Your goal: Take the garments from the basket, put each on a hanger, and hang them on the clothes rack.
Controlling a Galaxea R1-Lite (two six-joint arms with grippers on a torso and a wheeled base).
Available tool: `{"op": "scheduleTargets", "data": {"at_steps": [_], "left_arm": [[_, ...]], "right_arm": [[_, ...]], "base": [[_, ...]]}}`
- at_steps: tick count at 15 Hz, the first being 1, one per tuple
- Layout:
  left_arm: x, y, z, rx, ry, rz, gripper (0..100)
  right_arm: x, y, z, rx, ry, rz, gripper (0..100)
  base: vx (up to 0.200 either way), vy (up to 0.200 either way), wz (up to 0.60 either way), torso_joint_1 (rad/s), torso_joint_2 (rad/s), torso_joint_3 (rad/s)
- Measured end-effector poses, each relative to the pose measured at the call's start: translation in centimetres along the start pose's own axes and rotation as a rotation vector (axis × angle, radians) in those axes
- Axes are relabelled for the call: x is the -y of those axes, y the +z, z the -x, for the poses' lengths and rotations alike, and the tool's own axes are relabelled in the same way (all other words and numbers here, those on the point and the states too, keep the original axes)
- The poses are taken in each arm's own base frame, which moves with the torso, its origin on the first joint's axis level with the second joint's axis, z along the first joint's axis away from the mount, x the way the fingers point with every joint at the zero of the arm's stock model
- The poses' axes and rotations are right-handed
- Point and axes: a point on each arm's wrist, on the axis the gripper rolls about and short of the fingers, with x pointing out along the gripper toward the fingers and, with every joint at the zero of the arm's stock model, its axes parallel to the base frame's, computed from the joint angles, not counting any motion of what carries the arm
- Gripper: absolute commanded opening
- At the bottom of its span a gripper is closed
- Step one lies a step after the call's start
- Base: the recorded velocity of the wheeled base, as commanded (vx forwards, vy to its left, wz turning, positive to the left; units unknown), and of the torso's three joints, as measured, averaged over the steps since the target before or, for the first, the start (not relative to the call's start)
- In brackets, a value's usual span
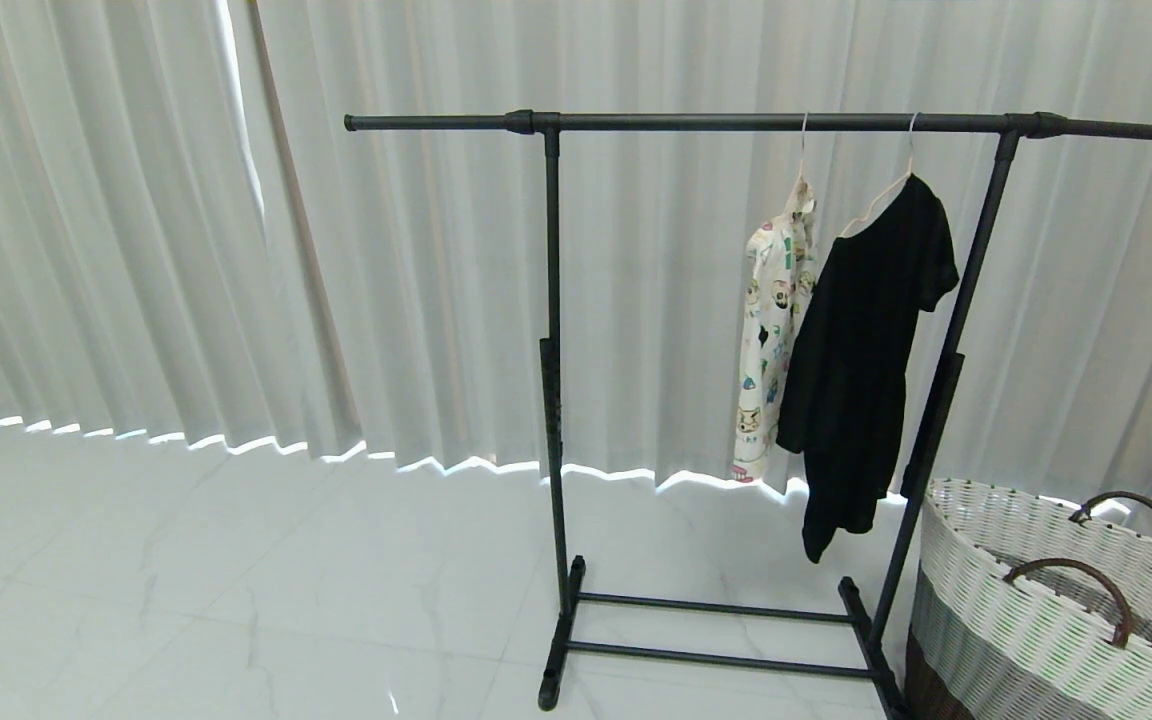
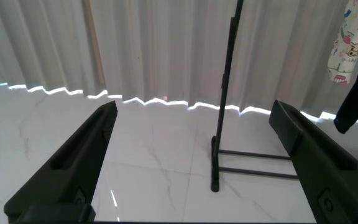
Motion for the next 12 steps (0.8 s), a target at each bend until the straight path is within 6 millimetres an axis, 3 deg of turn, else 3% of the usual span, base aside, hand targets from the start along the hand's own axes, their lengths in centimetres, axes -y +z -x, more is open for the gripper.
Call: {"op": "scheduleTargets", "data": {"at_steps": [12], "left_arm": [[0.00, 0.00, 0.00, 0.000, 0.000, 0.000, 100]], "right_arm": [[-0.01, -0.03, 0.00, -0.003, 0.003, 0.031, 100]], "base": [[0.000, 0.000, 0.00, 0.000, 0.00, 0.000]]}}
